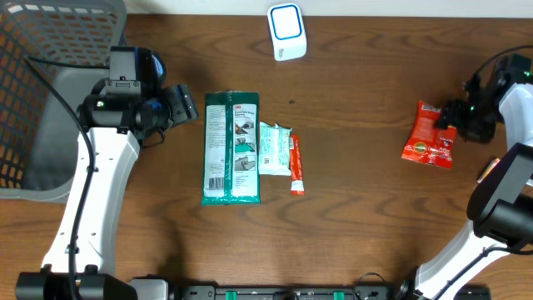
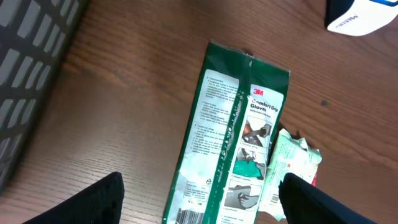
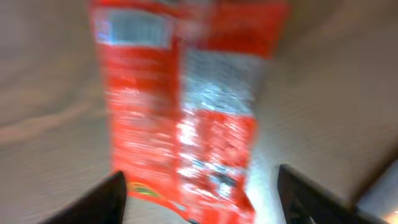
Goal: Scan the item barcode
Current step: 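Open the right gripper and raise it off the red bag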
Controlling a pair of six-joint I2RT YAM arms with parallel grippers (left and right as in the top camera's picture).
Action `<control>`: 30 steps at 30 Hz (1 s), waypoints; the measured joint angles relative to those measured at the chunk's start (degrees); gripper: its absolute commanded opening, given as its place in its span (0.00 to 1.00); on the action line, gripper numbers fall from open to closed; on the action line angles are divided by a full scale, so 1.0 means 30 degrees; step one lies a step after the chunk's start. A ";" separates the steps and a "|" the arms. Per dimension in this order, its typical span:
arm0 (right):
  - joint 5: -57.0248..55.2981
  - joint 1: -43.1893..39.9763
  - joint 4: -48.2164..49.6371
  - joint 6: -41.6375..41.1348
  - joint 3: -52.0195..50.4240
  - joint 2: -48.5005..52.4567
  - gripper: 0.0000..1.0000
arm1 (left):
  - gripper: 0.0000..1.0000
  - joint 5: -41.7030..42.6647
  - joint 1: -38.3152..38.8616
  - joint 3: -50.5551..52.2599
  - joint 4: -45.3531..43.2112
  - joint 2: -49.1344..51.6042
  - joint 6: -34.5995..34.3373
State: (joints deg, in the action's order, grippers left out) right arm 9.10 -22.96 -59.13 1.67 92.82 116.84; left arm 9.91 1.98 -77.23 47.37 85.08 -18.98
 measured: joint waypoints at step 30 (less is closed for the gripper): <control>-0.3344 0.2725 0.7475 -0.0794 -0.5486 -0.0182 0.01 | 0.81 0.0000 0.0000 0.0000 -0.0007 0.0000 -0.0007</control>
State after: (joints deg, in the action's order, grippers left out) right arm -0.93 -14.79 -36.71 -0.71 76.36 116.29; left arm 9.91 1.98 -77.23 47.35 85.08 -19.00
